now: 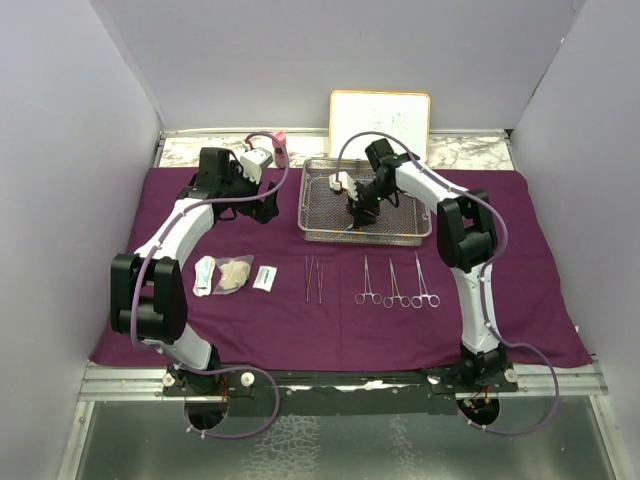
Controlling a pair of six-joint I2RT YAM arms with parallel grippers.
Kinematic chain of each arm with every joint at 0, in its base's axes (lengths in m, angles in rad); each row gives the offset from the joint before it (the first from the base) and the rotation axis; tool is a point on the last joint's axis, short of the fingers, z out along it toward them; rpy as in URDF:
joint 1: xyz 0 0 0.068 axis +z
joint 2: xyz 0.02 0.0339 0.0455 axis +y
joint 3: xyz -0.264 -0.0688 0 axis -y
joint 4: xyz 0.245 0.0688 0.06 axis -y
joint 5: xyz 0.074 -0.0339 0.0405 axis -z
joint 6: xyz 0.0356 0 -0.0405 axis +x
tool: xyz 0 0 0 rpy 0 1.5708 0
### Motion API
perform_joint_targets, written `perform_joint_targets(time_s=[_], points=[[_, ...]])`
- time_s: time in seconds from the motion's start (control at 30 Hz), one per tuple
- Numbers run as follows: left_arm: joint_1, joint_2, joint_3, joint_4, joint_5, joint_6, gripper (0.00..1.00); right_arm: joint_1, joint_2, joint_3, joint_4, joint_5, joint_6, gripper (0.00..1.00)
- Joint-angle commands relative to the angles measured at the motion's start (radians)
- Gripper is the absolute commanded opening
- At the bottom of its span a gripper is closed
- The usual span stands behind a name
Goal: Open and lay out the surgical kit
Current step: Pick up the medical item from the container.
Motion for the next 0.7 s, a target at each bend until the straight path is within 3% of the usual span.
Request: perform_joint_targets(time_s=[0.0,0.67], points=[[-0.003,-0.005,0.026,0.002,0.032,-0.002,0.99,0.003,0.023,0.023,-0.023,0.07,-0.05,0.46],[-0.003,-0.001,0.03,0.001,0.027,-0.002,0.99,0.004,0.004,0.037,-0.053,0.067,-0.088,0.01]])
